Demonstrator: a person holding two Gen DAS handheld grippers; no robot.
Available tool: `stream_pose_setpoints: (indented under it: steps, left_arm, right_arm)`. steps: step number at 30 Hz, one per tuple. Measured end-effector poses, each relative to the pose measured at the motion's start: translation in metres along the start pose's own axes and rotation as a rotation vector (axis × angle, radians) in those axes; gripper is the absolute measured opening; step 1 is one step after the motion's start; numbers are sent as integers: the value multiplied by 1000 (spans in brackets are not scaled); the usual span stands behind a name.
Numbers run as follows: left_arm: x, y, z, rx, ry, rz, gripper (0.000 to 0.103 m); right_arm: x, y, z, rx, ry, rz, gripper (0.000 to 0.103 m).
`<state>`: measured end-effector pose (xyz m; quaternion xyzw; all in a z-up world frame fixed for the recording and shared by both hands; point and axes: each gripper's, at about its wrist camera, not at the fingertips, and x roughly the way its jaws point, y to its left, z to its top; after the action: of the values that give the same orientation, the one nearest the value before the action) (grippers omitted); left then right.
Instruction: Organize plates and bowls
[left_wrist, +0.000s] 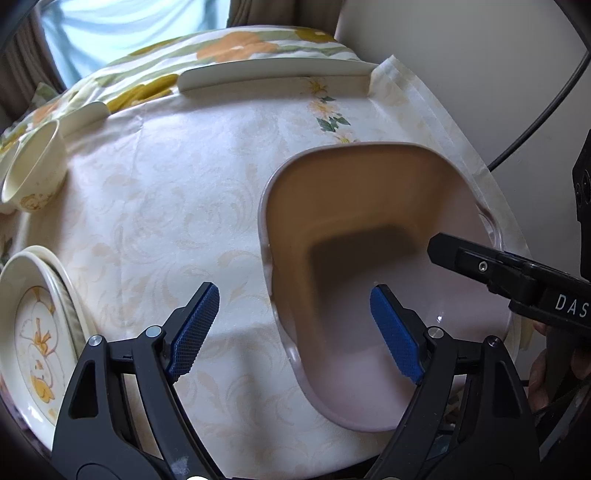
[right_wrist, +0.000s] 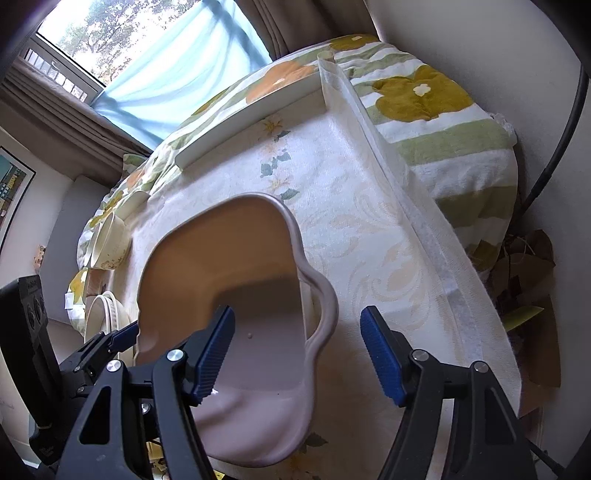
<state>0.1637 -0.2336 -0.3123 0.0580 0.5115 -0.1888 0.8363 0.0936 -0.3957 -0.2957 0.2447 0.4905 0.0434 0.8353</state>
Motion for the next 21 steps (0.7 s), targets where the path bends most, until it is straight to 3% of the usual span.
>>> stream_pose_setpoints:
  steps: [6, 10, 13, 14, 15, 16, 21]
  left_arm:
    - [-34, 4, 0, -8, -35, 24, 83]
    - [-81, 9, -2, -22, -88, 49, 83]
    - [-126, 17, -3, -37, -150, 82, 84]
    - [-140, 21, -1, -46, -168, 100, 85]
    - [-153, 25, 0, -58, -186, 124, 90]
    - [-168, 31, 0, -68, -209, 148, 97]
    - [-217, 68, 3, -139, -301, 219, 102]
  right_arm:
    - [-28, 8, 0, -18, -28, -25, 66]
    - [-63, 27, 3, -86, -62, -54, 66]
    - [-89, 48, 10, -157, -99, -16, 67]
    - [-97, 58, 12, -194, -122, 0, 75]
    - [-103, 67, 15, -228, -141, 13, 92]
    - [-109, 78, 18, -266, -164, 31, 97]
    - [-120, 131, 30, -410, -245, 155, 101]
